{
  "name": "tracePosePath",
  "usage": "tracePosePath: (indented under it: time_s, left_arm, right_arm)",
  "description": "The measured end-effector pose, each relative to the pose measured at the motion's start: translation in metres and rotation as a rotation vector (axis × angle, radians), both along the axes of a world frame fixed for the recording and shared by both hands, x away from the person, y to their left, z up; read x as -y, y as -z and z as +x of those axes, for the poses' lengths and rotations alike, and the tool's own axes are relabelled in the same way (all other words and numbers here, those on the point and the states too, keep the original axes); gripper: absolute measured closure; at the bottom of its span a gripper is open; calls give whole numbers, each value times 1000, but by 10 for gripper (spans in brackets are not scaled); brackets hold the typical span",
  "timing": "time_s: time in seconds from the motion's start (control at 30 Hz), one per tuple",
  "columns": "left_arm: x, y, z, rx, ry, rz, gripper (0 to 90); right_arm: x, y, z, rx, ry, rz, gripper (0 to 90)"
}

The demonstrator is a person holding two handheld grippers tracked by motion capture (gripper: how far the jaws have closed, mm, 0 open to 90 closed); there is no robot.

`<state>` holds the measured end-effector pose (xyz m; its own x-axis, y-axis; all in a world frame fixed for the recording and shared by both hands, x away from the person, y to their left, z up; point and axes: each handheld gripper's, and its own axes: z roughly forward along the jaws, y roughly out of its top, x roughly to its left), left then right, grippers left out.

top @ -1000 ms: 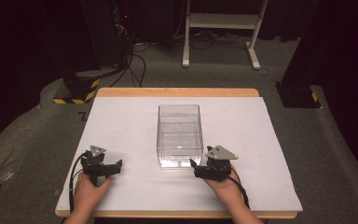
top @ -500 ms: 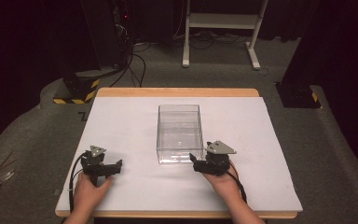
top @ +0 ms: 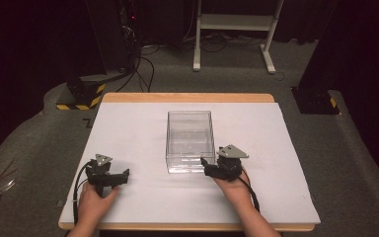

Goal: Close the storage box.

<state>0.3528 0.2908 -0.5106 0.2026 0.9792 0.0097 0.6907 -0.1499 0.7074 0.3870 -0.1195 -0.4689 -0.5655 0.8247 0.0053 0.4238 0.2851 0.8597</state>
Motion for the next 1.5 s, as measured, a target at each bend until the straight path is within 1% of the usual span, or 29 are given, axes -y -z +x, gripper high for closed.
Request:
tracePosePath:
  time_s: [0.1, 0.17, 0.23, 0.5, 0.6, 0.67, 0.73, 0.77, 0.8, 0.87, 1.1, 1.27, 1.4, 1.5]
  left_arm:
    - [0, 0, 0, 0, 0, 0, 5]
    - [0, 0, 0, 0, 0, 0, 6]
    - [0, 0, 0, 0, 0, 0, 6]
    - [0, 0, 0, 0, 0, 0, 5]
    - [0, 0, 0, 2, -1, 0, 6]
    - [0, 0, 0, 2, -1, -1, 5]
    - [0, 0, 0, 2, 0, -1, 5]
    - [0, 0, 0, 2, 0, -1, 5]
    - [0, 0, 0, 2, 0, -1, 5]
    - [0, 0, 0, 2, 0, 0, 5]
    - [0, 0, 0, 1, -1, -1, 6]
    - [0, 0, 0, 0, 0, 0, 6]
    - [0, 0, 0, 1, 0, 0, 6]
    - [0, 0, 0, 0, 0, 0, 6]
  right_arm:
    - [0, 1, 3, -6, 8, 1, 197]
    - [0, 2, 4, -19, 10, 8, 192]
    - [0, 3, 4, -15, 9, -1, 193]
    - [1, 1, 3, -18, 3, 3, 229]
    - [2, -1, 1, -21, 4, 13, 232]
    - [4, -1, 0, -18, -6, 11, 233]
    - [4, -2, -3, -24, -5, 13, 233]
    - [5, -2, -3, -18, -12, 9, 232]
    - [6, -2, -5, -25, -11, 13, 233]
    - [8, -2, -8, -22, -16, 13, 233]
    - [19, -4, -21, -11, -18, 18, 233]
    - [30, -5, -29, -10, -10, 23, 233]
    - [42, -3, -32, -12, 9, 14, 233]
    - [55, 0, -35, -17, 33, 3, 234]
